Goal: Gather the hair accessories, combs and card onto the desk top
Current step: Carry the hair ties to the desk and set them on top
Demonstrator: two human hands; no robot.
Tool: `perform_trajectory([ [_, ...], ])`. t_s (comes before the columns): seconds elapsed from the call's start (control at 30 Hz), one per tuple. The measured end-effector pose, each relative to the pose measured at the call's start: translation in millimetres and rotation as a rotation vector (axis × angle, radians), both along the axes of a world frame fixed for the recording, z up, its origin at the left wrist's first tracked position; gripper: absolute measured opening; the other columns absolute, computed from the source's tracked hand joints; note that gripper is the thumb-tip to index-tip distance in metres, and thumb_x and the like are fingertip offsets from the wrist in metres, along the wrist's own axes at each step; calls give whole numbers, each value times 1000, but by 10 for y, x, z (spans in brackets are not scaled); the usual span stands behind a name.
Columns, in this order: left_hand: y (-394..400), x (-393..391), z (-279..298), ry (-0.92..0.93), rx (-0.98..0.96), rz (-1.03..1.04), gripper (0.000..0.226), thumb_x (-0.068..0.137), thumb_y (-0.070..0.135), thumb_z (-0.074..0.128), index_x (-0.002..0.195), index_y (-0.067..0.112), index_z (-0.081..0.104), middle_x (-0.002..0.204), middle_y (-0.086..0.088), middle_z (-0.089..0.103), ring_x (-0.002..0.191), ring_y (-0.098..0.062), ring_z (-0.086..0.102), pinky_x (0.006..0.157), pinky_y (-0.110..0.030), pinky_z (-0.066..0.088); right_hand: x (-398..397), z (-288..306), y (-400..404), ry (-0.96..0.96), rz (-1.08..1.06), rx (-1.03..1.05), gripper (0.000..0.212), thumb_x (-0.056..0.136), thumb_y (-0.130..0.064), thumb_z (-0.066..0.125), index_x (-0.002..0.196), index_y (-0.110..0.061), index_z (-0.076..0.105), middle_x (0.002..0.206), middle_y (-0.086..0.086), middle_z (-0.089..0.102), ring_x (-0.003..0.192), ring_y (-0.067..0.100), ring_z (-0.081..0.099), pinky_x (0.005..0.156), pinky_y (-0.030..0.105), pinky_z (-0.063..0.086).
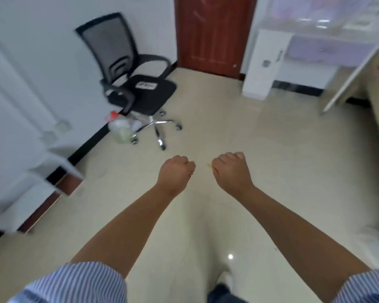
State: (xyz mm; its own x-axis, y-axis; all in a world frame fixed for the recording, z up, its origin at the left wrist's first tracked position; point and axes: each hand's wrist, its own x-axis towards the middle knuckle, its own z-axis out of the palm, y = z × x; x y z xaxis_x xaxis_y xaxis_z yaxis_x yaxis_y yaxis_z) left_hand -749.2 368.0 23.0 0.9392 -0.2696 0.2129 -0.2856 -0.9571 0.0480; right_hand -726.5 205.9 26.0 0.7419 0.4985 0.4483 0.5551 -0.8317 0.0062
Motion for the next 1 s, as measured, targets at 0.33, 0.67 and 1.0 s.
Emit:
perform_trajectory([
  [0.33, -1717, 2623, 38, 156, -109, -365, 19, 55, -3, 85, 56, 6, 67, 50, -15, 64, 47, -29, 63, 40, -24, 49, 2160, 47, -1944, 205, -261, 40, 32, 43, -3, 91, 43, -4, 59, 36, 10, 58, 29, 23, 55, 39, 25, 48],
  [0.67, -2787, 5876, -37, 174, -73, -503, 18, 94, 20, 52, 102, 11, 65, 102, -12, 66, 96, -26, 59, 73, -31, 47, 5009, -99, -2980, 376, -536, 110, 28, 90, -21, 57, 76, 1, 65, 80, 20, 70, 72, 35, 62, 62, 32, 34],
  [1.0, -4225, 8826, -54, 147, -10, -602, 18, 92, 14, 50, 98, 9, 66, 100, -13, 67, 93, -27, 60, 71, -30, 48, 7703, -27, -4528, 373, -722, 33, 25, 93, -19, 48, 87, 0, 64, 90, 18, 69, 81, 35, 61, 67, 33, 38],
])
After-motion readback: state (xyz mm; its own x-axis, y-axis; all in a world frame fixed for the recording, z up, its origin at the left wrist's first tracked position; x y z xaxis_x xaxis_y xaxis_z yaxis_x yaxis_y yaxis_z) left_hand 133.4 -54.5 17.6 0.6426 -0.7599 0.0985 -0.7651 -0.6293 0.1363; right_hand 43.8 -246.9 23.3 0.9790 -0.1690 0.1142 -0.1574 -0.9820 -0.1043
